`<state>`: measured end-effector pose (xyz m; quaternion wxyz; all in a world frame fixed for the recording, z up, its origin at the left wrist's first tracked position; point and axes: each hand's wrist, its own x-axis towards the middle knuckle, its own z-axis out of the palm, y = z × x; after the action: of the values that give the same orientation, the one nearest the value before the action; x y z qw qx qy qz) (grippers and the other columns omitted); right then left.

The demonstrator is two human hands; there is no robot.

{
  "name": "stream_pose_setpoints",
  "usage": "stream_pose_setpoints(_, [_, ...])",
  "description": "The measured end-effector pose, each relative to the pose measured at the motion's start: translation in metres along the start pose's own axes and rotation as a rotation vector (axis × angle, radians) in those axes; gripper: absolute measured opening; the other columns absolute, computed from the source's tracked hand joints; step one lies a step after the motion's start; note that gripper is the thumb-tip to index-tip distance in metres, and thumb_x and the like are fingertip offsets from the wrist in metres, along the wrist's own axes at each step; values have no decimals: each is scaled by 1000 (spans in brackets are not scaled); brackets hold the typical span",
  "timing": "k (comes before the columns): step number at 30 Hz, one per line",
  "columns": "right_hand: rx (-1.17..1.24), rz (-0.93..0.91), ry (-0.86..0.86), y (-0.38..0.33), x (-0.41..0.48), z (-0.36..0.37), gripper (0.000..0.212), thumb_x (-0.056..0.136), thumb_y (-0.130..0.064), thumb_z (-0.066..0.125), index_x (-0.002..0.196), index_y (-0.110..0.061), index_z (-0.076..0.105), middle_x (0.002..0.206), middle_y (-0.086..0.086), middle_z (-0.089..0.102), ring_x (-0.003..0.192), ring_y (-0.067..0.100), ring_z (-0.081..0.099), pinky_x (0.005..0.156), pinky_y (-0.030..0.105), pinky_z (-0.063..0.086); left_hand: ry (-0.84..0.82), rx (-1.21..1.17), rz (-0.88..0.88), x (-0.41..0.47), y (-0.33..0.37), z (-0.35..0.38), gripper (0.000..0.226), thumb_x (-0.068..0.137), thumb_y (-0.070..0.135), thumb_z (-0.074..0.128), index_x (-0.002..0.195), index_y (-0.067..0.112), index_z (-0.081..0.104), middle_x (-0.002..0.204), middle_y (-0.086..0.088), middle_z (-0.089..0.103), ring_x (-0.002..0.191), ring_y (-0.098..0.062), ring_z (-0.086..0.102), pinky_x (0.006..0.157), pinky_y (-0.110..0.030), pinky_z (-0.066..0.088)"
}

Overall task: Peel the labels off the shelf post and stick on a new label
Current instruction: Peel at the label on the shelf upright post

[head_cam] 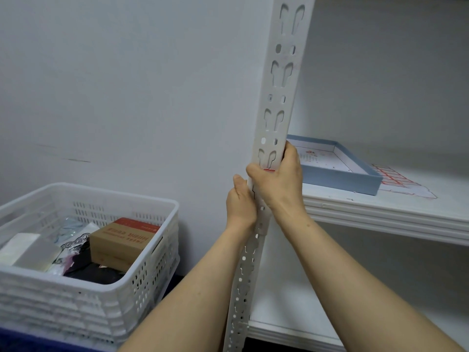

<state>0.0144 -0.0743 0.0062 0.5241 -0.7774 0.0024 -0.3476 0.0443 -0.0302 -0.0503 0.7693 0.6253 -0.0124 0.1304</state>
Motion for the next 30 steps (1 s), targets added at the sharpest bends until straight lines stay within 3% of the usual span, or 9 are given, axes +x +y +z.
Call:
stream_pose_setpoints(6, [-20,-27,25,1,-1,2,53,57,-23,55,108,-9,51,104,7,54,103,29,50,87,43,46,2,0,-35,1,-2,1,60,99,39,18,82,6,65,88,-16,69,93,-31,64,88,-43,50])
stream_pose_setpoints(10, [-24,-32,25,0,-1,3,58,54,-24,53,110,-8,51,103,9,55,102,30,52,86,44,48,1,5,-23,0,0,0,57,100,35,19,67,12,60,76,-9,64,78,-24,59,81,-39,50])
stream_pose_setpoints(14, [-19,-26,9,3,0,3,57,53,-25,53,108,-10,51,105,11,57,101,31,55,87,48,49,-4,13,-12,-1,1,1,56,101,33,19,67,14,60,75,-7,65,77,-23,58,80,-37,49])
stream_pose_setpoints(21, [-59,-54,1,3,-1,2,67,52,-26,53,116,-7,49,113,10,53,108,29,51,90,46,47,15,37,42,-1,4,0,48,102,27,27,62,21,53,68,3,59,68,-15,56,67,-29,46])
stream_pose_setpoints(26, [-64,-57,-15,6,-1,-1,61,57,-19,58,116,-7,49,113,9,52,108,28,49,91,44,46,14,18,29,-1,3,0,49,102,27,26,60,20,51,66,1,59,68,-19,54,69,-31,45])
stream_pose_setpoints(30, [-81,-60,-48,7,0,-4,64,57,-20,62,118,-10,48,113,5,52,109,24,48,93,41,45,0,42,42,2,-1,0,52,102,25,28,58,21,55,63,4,60,62,-12,54,65,-27,45])
